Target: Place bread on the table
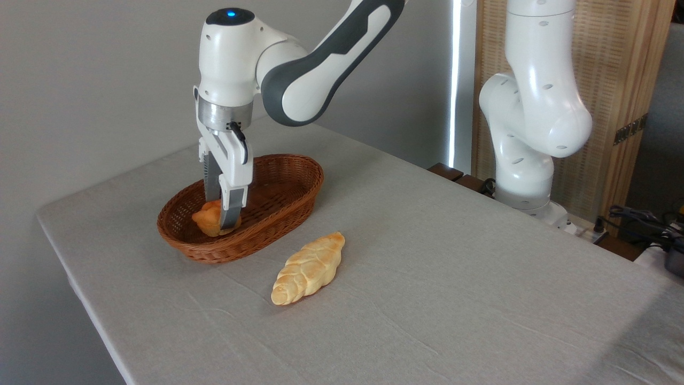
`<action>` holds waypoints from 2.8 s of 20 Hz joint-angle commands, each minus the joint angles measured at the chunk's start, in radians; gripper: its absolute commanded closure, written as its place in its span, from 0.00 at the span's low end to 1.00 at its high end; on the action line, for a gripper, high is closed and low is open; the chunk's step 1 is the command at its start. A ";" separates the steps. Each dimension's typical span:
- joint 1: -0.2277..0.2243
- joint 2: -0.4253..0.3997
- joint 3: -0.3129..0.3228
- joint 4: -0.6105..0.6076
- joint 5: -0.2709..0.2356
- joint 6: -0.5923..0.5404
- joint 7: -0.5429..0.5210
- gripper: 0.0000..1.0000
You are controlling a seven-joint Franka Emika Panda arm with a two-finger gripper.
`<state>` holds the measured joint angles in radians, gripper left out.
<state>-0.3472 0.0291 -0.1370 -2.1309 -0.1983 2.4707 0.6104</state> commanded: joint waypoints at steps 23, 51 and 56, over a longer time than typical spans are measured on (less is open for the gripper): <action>-0.039 -0.009 0.010 0.005 -0.004 0.028 -0.017 0.63; 0.171 -0.018 0.215 0.012 0.056 -0.134 0.063 0.03; 0.171 0.008 0.218 0.055 0.054 -0.130 0.065 0.04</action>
<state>-0.1751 0.0150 0.0722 -2.1191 -0.1544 2.3400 0.6620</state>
